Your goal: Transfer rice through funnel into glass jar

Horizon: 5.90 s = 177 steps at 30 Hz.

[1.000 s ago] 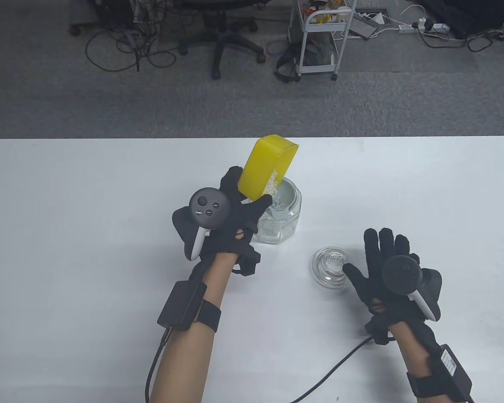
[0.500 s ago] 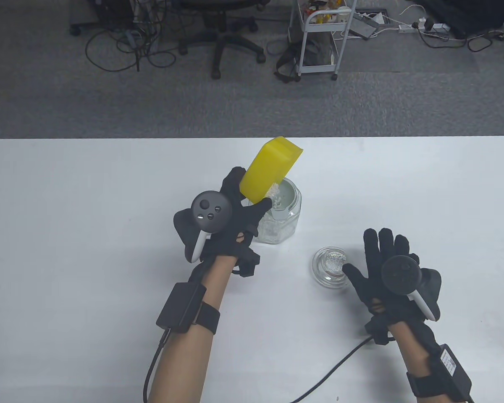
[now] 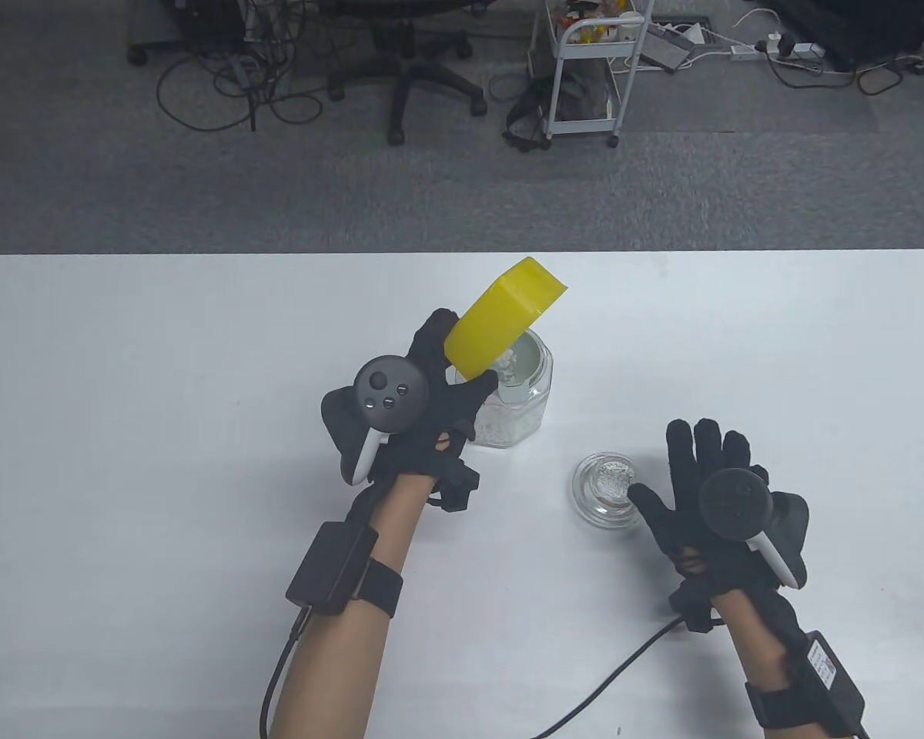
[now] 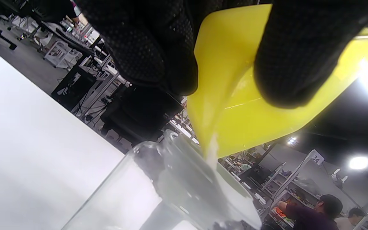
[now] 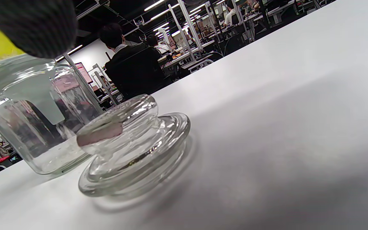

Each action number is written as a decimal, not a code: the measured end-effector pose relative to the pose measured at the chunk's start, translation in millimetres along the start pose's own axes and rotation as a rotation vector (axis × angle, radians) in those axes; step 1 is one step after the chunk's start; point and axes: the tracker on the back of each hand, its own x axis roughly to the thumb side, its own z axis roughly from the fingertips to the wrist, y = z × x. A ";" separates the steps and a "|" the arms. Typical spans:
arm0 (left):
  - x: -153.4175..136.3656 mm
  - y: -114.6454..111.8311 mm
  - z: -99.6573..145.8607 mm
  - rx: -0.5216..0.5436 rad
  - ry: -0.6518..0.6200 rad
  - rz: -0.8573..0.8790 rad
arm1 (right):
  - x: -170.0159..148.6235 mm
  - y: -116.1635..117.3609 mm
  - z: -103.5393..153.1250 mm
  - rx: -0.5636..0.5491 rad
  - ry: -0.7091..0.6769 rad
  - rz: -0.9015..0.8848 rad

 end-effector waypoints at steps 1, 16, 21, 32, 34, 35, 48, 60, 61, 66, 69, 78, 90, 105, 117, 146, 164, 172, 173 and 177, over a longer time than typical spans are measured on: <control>0.5 0.1 0.5 0.003 -0.007 -0.014 | 0.1 -0.1 0.0 -0.001 0.000 -0.001; 3.3 -3.4 4.9 0.010 -0.088 -0.077 | 0.3 0.3 0.1 -0.001 0.001 -0.001; 0.3 -2.6 5.1 0.012 -0.081 -0.039 | 0.4 0.8 0.0 0.002 0.000 0.003; -52.8 18.7 12.1 0.051 0.122 0.377 | 0.4 1.0 0.1 0.004 0.004 0.000; -69.2 21.8 19.1 0.089 0.182 0.465 | 0.5 1.2 0.1 0.004 0.004 0.003; -75.9 22.6 23.2 0.116 0.213 0.501 | 0.4 1.2 0.1 0.005 0.004 0.004; -180.5 27.7 76.7 0.163 0.629 0.606 | 0.4 2.0 0.2 0.013 0.009 0.010; -193.0 12.5 92.2 -0.009 0.736 0.304 | 0.3 2.6 1.2 0.028 0.021 0.010; -190.2 13.5 91.3 -0.008 0.740 0.255 | 0.1 2.6 1.1 0.027 0.021 0.009; -176.4 13.4 82.0 -0.126 0.709 0.103 | -1.0 -0.1 2.1 0.015 0.019 -0.011; -172.2 13.0 79.6 -0.233 0.751 0.079 | -1.5 -0.4 2.3 0.013 0.020 -0.014; -124.0 39.7 60.3 -0.299 0.671 -0.290 | -2.0 -0.7 2.0 0.015 0.022 -0.014; -1.8 29.0 -22.8 -0.094 0.156 -0.314 | -1.8 1.4 1.2 0.027 0.025 -0.005; 24.8 -67.5 -96.1 -0.433 0.249 -0.411 | 4.3 5.1 -0.8 0.034 0.000 0.032; 21.3 -21.9 -90.6 -0.266 0.194 -0.267 | 6.4 7.2 -0.4 0.035 -0.017 0.047; -159.7 68.9 26.2 0.053 0.279 -0.021 | -0.3 3.3 3.2 0.017 0.003 -0.004; -165.5 42.3 42.4 -0.069 0.304 -0.256 | 1.1 3.3 3.5 0.023 -0.003 0.003; -153.6 51.3 53.2 -0.074 0.241 -0.418 | 1.1 3.6 3.5 0.023 -0.004 0.005; -148.5 53.1 56.1 -0.073 0.220 -0.436 | 1.1 3.6 3.5 0.023 -0.004 0.005; -121.6 45.1 76.3 -0.172 0.110 -0.503 | 2.7 3.9 3.4 0.028 -0.014 0.007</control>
